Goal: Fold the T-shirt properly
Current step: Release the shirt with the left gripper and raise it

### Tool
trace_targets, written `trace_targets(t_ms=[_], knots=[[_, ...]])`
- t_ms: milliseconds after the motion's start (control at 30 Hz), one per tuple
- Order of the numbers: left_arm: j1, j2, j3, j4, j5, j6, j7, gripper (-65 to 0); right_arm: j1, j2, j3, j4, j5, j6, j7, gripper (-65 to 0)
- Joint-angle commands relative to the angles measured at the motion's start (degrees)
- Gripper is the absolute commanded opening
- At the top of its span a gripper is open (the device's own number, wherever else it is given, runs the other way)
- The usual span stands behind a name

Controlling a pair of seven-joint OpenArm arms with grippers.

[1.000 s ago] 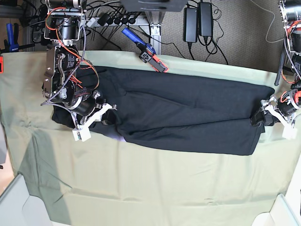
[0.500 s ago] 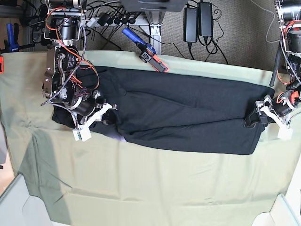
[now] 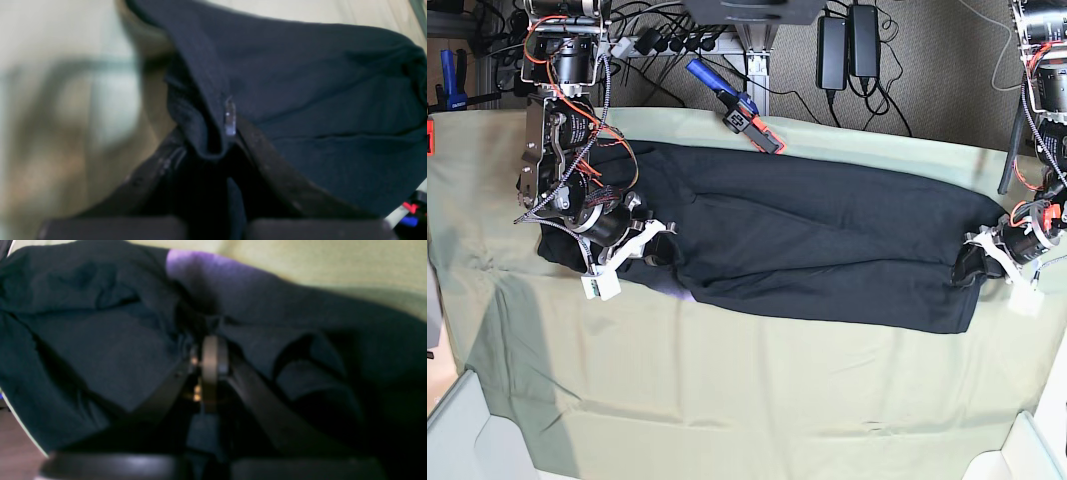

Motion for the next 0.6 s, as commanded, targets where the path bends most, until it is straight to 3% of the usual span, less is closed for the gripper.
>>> trace_targets(t_ms=[0,267,567], knots=[[-1.09,-1.27,-0.42,2.08,-1.03,-0.95,-0.83,-65.0,0.79,0.44,0.11,1.05,0.55,3.98,0.74,-65.0],[-0.94,-1.25,-0.39,5.68,-1.03,-0.95,1.4,-65.0,0.92,0.44,0.11,2.95,2.62,3.98,0.76,-65.0],[-0.74,-1.22,-0.39,6.6,-2.58,-0.95,4.76,-65.0,0.94,0.44,0.11,15.43,4.31,3.98,0.66,-65.0]])
